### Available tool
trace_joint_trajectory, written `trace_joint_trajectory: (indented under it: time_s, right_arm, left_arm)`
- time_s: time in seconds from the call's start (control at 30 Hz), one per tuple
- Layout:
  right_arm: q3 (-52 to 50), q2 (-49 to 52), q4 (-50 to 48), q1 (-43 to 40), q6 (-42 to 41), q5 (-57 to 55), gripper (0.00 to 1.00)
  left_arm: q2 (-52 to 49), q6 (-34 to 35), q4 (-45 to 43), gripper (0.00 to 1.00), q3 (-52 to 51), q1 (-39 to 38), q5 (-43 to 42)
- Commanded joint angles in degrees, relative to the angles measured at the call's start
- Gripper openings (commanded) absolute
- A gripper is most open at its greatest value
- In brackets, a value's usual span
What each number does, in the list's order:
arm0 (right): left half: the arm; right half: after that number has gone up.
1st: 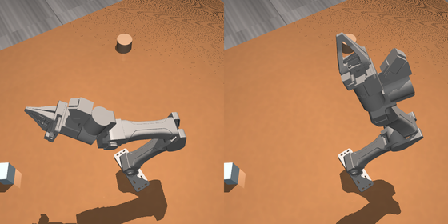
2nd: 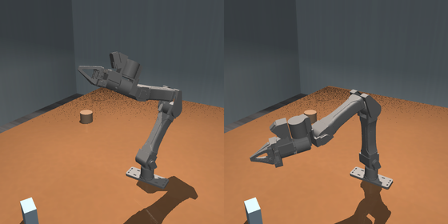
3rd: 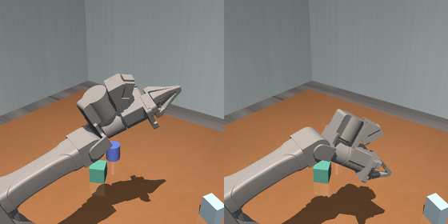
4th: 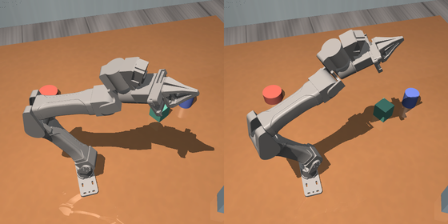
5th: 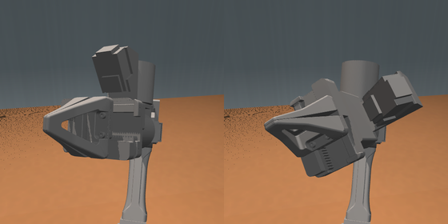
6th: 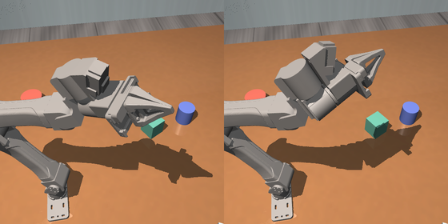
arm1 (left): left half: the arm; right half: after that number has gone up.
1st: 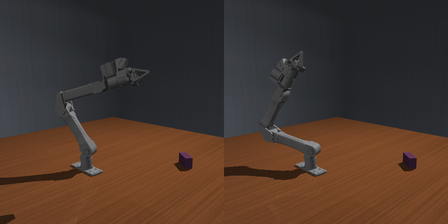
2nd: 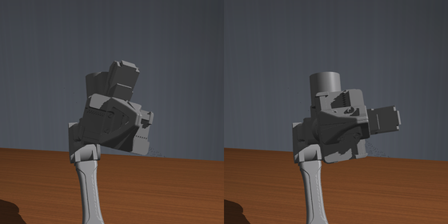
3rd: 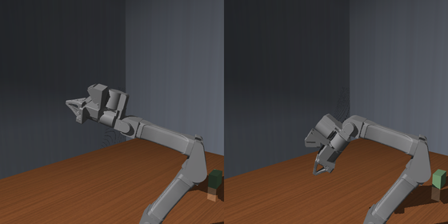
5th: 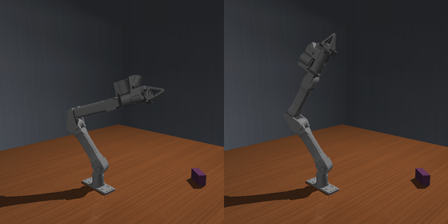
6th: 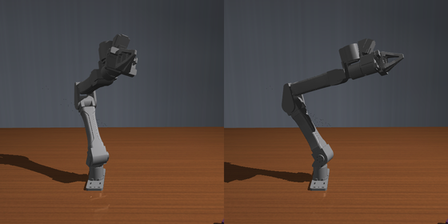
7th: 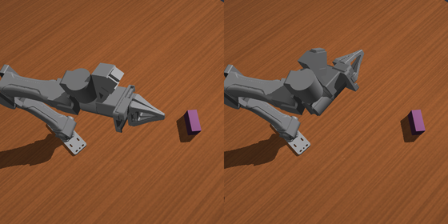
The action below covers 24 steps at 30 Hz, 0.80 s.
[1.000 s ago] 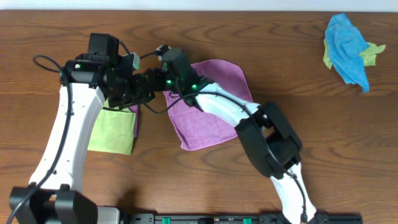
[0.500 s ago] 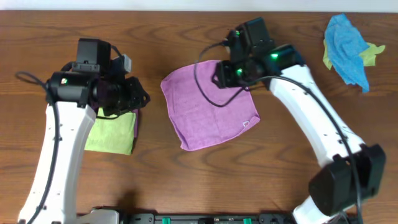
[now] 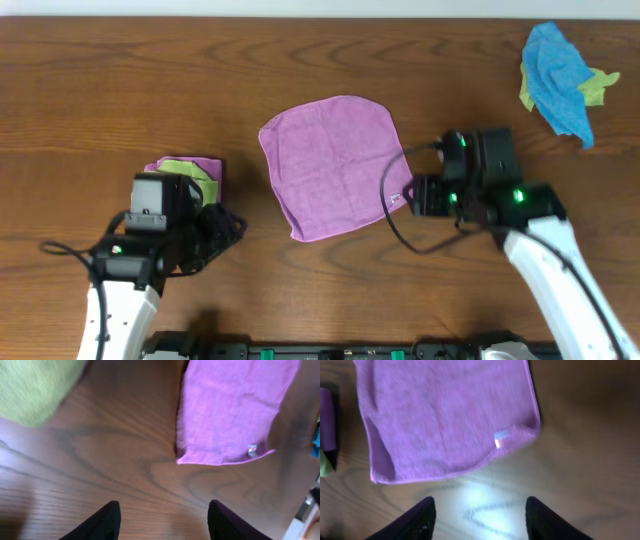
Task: Fold the cloth
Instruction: 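Release the pink cloth and move both grippers to its bottom corners, then grasp the pink cloth's bottom left and right corners with both grippers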
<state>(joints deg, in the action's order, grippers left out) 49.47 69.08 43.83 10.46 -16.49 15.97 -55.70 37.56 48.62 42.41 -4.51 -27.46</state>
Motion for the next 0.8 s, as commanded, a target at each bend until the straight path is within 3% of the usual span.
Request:
trace_joint_trajectory:
  time_s: [0.0, 0.17, 0.3, 0.53, 0.77]
  right_arm:
    - [-6.58, -3.89, -3.48, -0.7, -5.81, 3.45, 0.63]
    - [-12.96, -4.26, -10.91, -0.7, -10.93, 5.53, 0.79]
    - [-13.66, -2.54, -14.56, -0.7, -12.63, 5.18, 0.86]
    - [-13.66, 4.07, -20.92, -0.7, -14.43, 4.79, 0.88]
    - [-13.66, 8.87, -25.2, -0.7, -16.31, 3.65, 0.89]
  left_arm:
    - [0.31, 6.99, -4.76, 0.58, -5.25, -0.66, -5.2]
    - [0.2, 14.14, -16.22, 0.68, -9.75, -6.16, -4.02]
    - [-0.52, 18.18, -20.41, 0.78, -9.88, -11.37, 1.97]
    - [-8.63, 23.58, -30.8, 0.8, -9.92, -19.98, 6.03]
    - [-16.52, 26.45, -34.32, 0.79, -9.92, -20.7, 5.09]
